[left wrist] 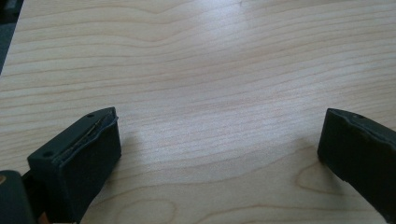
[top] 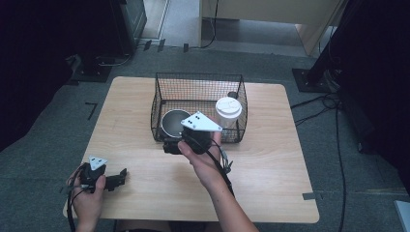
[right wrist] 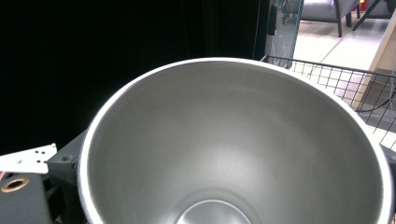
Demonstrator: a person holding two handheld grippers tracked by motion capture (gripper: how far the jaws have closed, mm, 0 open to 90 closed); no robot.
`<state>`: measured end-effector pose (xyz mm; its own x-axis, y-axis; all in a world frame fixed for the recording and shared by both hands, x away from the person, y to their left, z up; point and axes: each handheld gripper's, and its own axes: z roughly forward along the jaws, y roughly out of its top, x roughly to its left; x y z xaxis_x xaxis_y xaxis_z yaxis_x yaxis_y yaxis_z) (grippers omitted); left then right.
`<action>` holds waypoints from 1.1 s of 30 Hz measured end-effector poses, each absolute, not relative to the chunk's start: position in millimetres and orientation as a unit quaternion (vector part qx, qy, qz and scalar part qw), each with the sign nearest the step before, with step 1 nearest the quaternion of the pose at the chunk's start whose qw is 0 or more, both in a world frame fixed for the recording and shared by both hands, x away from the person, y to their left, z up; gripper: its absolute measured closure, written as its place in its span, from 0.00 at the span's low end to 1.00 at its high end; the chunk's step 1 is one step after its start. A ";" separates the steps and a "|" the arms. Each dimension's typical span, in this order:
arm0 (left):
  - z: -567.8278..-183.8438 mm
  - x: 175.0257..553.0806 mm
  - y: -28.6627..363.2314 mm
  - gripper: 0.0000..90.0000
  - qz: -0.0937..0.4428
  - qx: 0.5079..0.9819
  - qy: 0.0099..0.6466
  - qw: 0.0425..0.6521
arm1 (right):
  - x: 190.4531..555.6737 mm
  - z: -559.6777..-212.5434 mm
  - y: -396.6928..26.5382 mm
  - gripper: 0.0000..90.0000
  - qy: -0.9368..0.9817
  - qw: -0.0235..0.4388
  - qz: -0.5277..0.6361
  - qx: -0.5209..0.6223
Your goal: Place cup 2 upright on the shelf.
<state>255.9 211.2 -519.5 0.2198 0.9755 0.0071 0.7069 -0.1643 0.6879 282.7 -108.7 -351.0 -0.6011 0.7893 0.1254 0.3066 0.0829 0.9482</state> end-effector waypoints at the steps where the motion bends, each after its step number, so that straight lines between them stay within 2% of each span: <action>1: -519.4 255.8 211.2 0.00 0.234 0.726 0.579 0.287 | 283.7 -349.7 -109.2 0.08 0.702 0.217 0.555 0.391; 19: -519.4 255.9 211.3 0.00 0.233 0.726 0.579 0.287 | 304.2 -323.9 -104.5 0.08 0.690 0.233 0.563 0.391; 33: -519.4 255.9 211.3 0.00 0.234 0.726 0.579 0.287 | 336.7 -324.9 -98.4 0.08 0.684 0.237 0.556 0.409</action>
